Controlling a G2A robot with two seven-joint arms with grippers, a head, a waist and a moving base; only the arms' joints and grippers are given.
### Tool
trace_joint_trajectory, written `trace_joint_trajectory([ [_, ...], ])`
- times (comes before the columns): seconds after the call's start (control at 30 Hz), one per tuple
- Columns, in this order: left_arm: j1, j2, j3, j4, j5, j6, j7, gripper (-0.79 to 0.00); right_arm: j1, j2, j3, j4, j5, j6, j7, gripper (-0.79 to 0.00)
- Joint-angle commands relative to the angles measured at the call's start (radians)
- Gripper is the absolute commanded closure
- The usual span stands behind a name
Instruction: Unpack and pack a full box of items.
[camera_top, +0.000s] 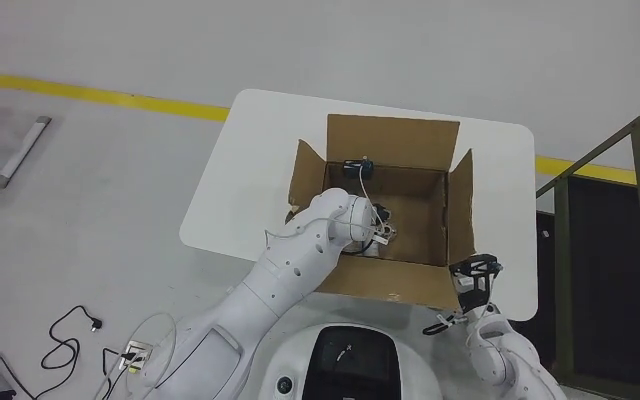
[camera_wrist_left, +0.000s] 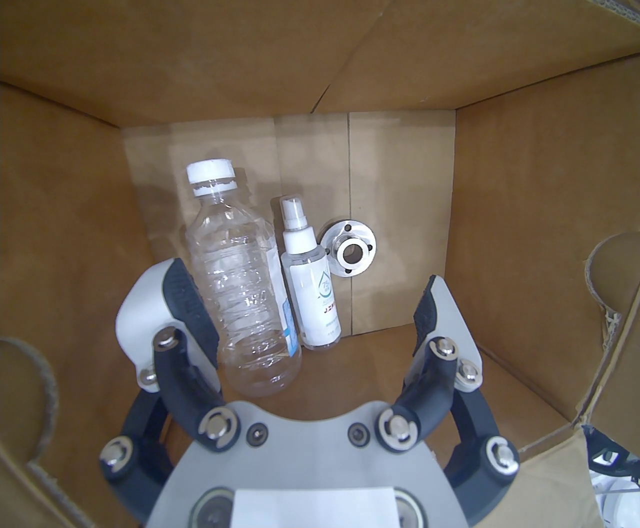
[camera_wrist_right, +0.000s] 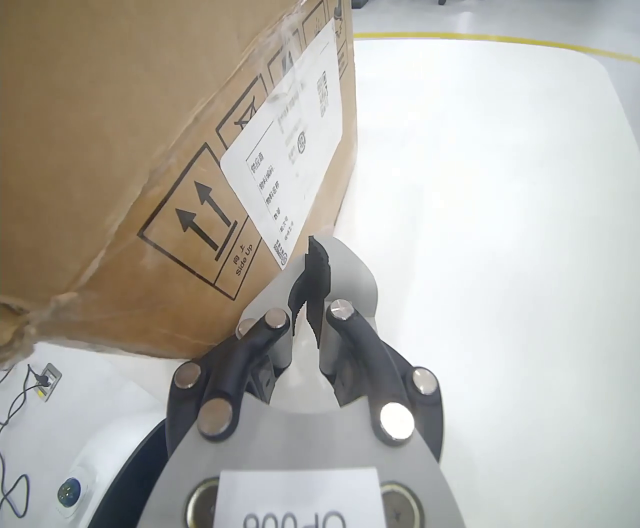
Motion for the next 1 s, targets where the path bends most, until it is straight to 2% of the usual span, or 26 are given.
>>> trace_joint_trajectory([
  [0.0, 0.0, 0.0, 0.0, 0.0, 0.0, 0.0, 0.0, -0.785, -0.004, -0.001, 0.0, -0.002, 0.005, -0.004, 0.005, 0.0],
  [0.23, 0.0, 0.0, 0.0, 0.0, 0.0, 0.0, 0.0, -0.785, -0.04, 0.0, 0.026, -0.057, 0.003, -0.002, -0.001, 0.0],
  [0.4, 0.017, 0.003, -0.006, -0.001, 0.013, -0.004, 0.026, -0.785, -0.09, 0.007, 0.104, -0.158, -0.043, 0.05, -0.041, 0.0],
  [0.57, 0.023, 0.003, -0.005, 0.006, 0.048, 0.006, 0.007, -0.785, -0.137, 0.011, 0.175, -0.254, -0.063, 0.064, -0.049, 0.0],
  [0.77, 0.006, -0.012, 0.005, 0.054, 0.051, 0.027, -0.024, -0.785, -0.172, 0.012, 0.212, -0.32, -0.104, 0.084, -0.024, 0.0],
  [0.97, -0.033, -0.039, 0.024, 0.141, 0.044, 0.046, -0.02, -0.785, -0.176, 0.012, 0.214, -0.326, -0.108, 0.086, -0.022, 0.0],
])
